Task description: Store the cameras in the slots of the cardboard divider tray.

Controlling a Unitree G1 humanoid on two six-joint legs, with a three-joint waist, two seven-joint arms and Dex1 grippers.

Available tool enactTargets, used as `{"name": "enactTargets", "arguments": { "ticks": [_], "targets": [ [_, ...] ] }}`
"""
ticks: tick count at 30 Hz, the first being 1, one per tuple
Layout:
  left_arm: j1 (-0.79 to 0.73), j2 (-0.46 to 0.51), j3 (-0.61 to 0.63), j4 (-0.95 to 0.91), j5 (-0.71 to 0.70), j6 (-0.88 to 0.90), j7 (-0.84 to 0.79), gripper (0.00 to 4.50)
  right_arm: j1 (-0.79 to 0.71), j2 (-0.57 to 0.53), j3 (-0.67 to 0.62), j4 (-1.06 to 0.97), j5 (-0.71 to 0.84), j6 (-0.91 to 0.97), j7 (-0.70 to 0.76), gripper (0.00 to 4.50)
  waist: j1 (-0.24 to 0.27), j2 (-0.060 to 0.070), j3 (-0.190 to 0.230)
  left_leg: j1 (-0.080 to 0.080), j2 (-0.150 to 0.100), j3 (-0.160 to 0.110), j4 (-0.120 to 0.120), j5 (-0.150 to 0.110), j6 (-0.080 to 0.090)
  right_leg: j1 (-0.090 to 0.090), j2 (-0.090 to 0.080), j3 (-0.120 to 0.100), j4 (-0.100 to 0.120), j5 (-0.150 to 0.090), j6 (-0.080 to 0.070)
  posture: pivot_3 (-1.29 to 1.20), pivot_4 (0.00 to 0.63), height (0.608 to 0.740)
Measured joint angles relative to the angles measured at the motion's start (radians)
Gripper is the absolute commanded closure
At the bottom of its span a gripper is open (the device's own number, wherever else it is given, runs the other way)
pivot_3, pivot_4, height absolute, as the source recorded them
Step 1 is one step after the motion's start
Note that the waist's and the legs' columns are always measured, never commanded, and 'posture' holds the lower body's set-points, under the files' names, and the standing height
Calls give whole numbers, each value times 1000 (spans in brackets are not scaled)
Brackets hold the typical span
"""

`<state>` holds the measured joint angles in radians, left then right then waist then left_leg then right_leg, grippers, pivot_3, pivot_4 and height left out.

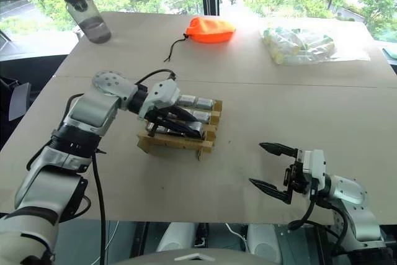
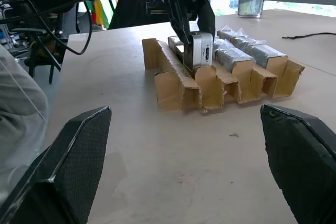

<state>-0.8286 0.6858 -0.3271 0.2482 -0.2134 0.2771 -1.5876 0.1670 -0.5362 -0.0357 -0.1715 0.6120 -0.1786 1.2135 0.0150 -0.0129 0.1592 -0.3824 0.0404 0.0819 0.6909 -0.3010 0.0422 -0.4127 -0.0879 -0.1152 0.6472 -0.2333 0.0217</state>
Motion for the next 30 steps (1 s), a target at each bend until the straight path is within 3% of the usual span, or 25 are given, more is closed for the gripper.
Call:
{"name": "enactTargets", "arguments": {
  "ticks": [6,14,23,30],
  "targets": [
    [0,-10,-1,12,17,-2,-7,3775,0,10,-4,0,-11,-1,-1,0,0,0,0,0,0,0,0,0,0,0,0,0,0,0,0,0,150,726],
    [0,-25,2,41,34,-26,10,60,0,13,-4,17,-25,-6,0,0,0,0,0,0,0,0,0,0,0,0,0,0,0,0,0,0,150,726],
    [1,-21,58,46,12,-44,43,24,-22,13,-4,23,-31,-6,1,0,0,0,0,0,0,0,0,0,0,0,0,0,0,0,0,0,150,726],
    [259,11,321,-119,-148,-20,166,24,-28,12,-21,51,-36,0,-7,0,-5,1,0,2,3,1,0,0,0,0,-1,1,2,0,0,0,150,726]
  ]
}}
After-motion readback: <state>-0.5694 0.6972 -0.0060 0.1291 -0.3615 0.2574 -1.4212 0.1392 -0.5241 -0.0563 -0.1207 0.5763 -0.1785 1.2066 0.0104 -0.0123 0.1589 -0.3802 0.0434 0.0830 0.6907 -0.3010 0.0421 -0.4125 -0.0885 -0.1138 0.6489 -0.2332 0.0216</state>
